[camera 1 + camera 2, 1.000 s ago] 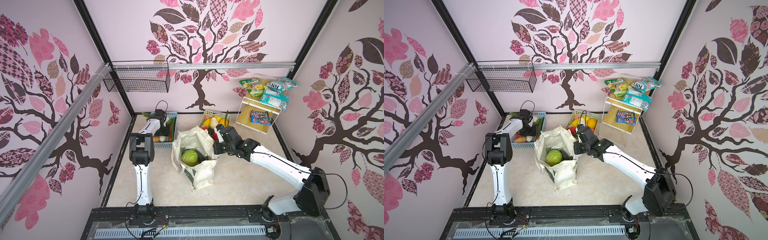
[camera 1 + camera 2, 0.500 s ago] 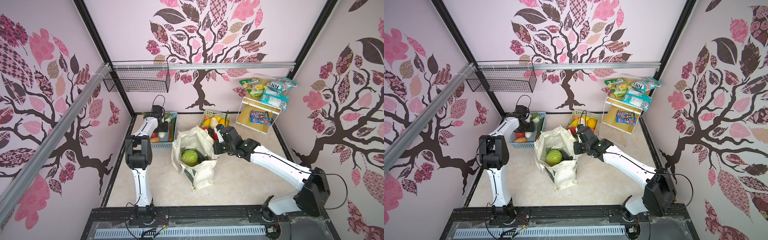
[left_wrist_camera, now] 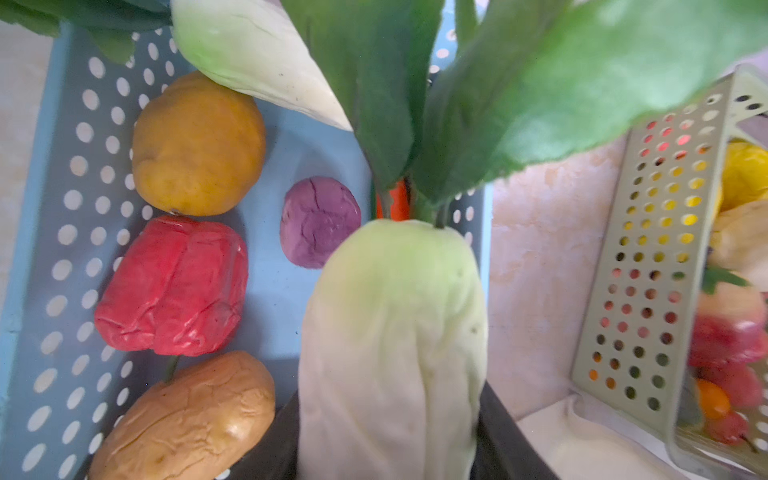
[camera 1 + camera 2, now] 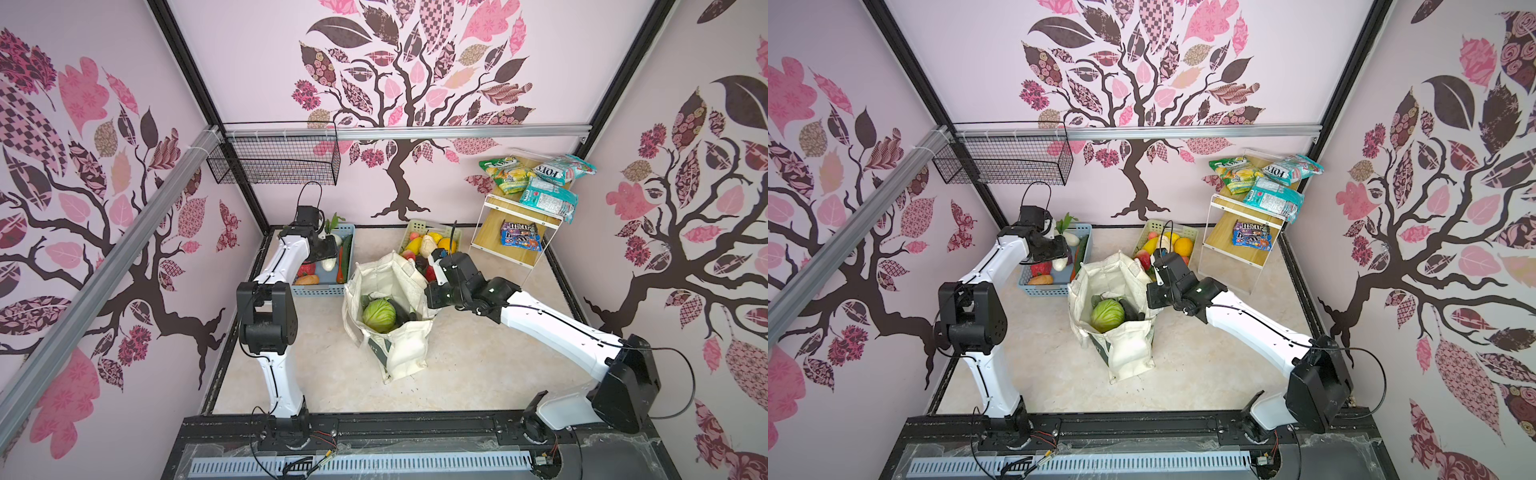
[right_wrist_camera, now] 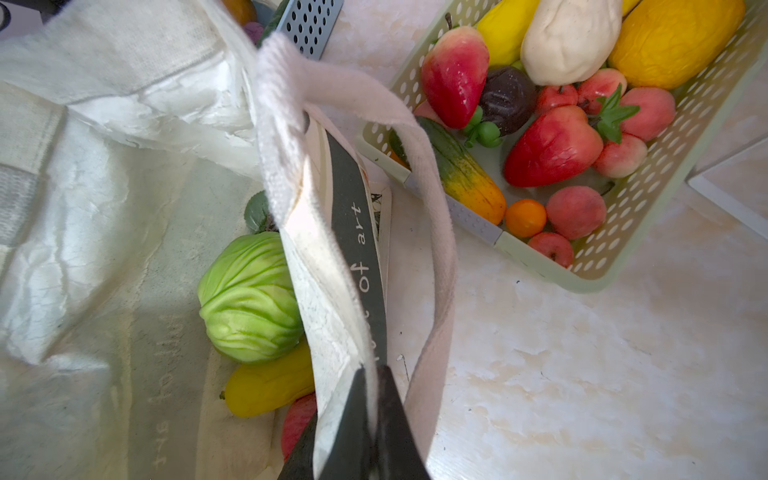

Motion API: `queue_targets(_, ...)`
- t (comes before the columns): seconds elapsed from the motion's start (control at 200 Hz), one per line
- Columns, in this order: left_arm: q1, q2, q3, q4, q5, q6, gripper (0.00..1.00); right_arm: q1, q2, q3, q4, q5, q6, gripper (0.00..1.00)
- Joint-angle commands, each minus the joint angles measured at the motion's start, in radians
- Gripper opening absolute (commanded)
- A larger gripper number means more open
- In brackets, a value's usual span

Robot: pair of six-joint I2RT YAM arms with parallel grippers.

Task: Place the food into the grocery bag and tie it
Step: 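Lift the napa cabbage and carry it over the tote bag with the left gripper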

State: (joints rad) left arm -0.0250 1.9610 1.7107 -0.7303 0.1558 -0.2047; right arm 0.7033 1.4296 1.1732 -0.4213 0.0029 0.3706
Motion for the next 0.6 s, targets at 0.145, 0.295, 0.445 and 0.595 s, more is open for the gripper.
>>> queue_targets(0.145, 0.001, -0.149, -0.117, 0.097, 0.173, -0.139, 0.48, -0.002, -0.013, 0.002, 0.013, -0.008, 0.013, 0.0)
queue_targets(0.295, -0.004, -0.237, -0.205, 0.195, 0.288, -0.251, 0.48, -0.003, -0.014, 0.005, 0.02, -0.003, 0.013, 0.0)
queue_targets(0.445, -0.014, -0.313, -0.267, 0.262, 0.339, -0.329, 0.48, -0.002, -0.011, 0.01, 0.026, -0.003, 0.014, 0.0)
queue_targets(0.595, -0.039, -0.376, -0.296, 0.291, 0.371, -0.368, 0.48, -0.002, -0.004, 0.018, 0.032, -0.009, 0.014, 0.0)
